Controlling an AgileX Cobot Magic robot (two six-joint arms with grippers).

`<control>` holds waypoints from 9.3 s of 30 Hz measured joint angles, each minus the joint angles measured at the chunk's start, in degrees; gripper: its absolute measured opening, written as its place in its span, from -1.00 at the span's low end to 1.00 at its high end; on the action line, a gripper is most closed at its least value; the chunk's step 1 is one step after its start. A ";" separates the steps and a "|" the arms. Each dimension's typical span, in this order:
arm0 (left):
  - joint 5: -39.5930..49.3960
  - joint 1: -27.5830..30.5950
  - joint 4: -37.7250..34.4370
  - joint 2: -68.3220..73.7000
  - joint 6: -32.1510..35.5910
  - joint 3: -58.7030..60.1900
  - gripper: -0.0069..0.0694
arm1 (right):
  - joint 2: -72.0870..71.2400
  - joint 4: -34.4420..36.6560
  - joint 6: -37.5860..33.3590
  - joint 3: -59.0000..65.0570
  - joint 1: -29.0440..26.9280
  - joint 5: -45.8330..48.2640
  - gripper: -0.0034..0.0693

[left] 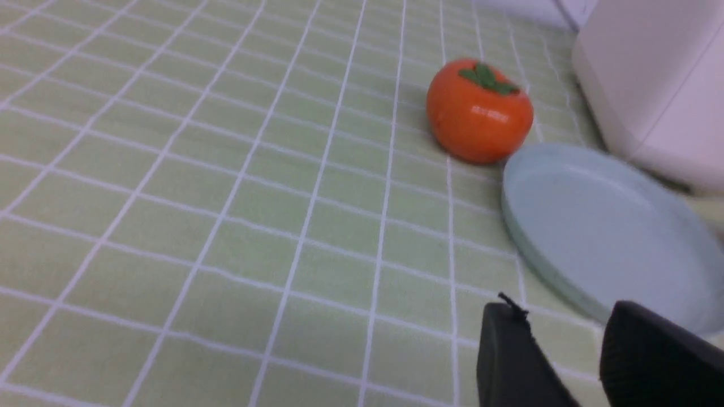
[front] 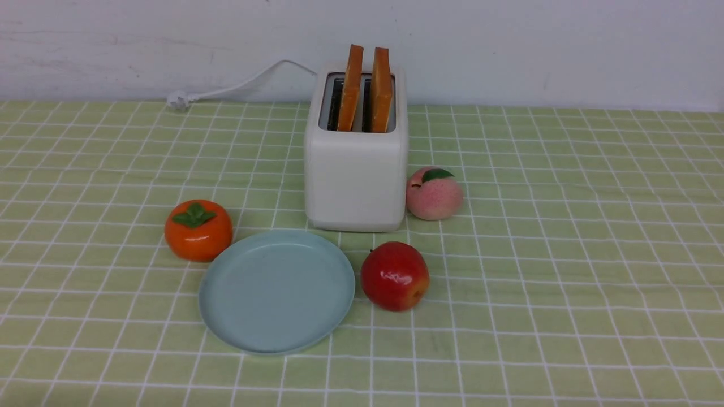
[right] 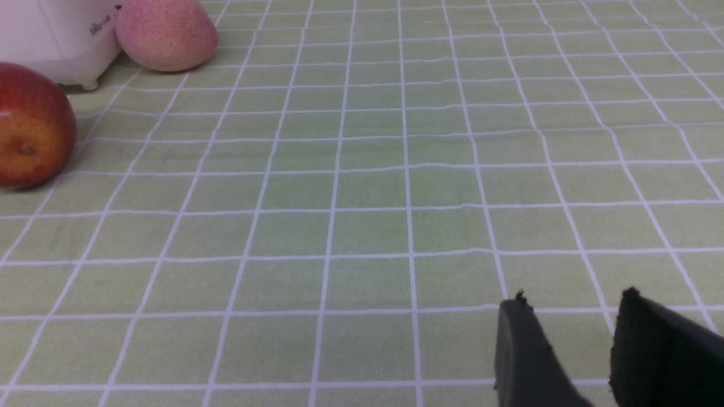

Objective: Take toasted bread from bread machine on green coffee tablecloth place on plate.
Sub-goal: 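Reach for a toast slice standing in the toaster with the left gripper, then place the slice of bread on the plate with the left gripper, then grasp the toast slice in the toaster and pull it up out of the slot with the right gripper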

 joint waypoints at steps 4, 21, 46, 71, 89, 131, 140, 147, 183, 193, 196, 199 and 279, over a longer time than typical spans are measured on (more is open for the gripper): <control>-6.39 0.00 -9.13 0.00 -5.09 0.00 -0.19 | 0.00 0.00 0.00 0.00 0.00 0.00 -0.25; -6.67 0.00 -24.09 0.00 0.86 -11.91 -0.62 | 0.00 0.19 0.16 0.00 0.00 -0.29 -0.25; -2.33 -12.65 -24.20 43.35 19.65 -35.78 -0.85 | 10.41 25.11 -11.75 -24.77 3.20 13.98 -0.91; -39.19 -30.80 -18.57 92.74 34.62 -58.61 -0.07 | 19.74 29.53 -25.68 -33.31 3.37 20.70 -0.90; -45.46 -30.90 -4.80 105.19 20.08 -68.94 0.27 | 19.74 32.11 -25.68 -33.34 3.37 19.69 -0.87; -45.48 -28.70 -14.09 116.90 23.49 -81.32 -0.54 | 19.86 39.70 -32.56 -33.40 3.37 8.52 -0.82; -45.48 -28.70 -14.04 116.90 23.34 -81.32 -0.54 | 19.86 61.06 -56.11 -33.40 3.37 5.05 -0.96; -45.02 -28.70 -14.08 116.00 23.34 -81.32 -0.54 | 19.86 67.46 -62.88 -33.40 3.37 5.85 -0.95; 8.50 -28.70 -13.92 76.93 21.88 -78.41 -0.54 | 19.86 61.27 -58.13 -33.45 3.37 14.20 -0.92; 14.28 -28.70 -13.75 68.00 16.42 -60.08 -0.54 | 19.86 33.45 -32.39 -33.45 3.37 30.44 -0.92; 14.17 -28.70 -13.75 67.46 15.77 -57.09 -0.54 | 19.86 30.71 -29.99 -33.45 3.37 31.73 -0.92; 13.52 -28.70 -13.75 67.47 14.60 -53.44 -0.54 | 19.86 30.02 -29.04 -33.45 3.37 31.96 -0.92; 15.12 -17.87 -22.33 53.79 30.67 -52.52 -0.85 | 36.73 39.11 -31.65 -38.70 3.37 30.90 -0.91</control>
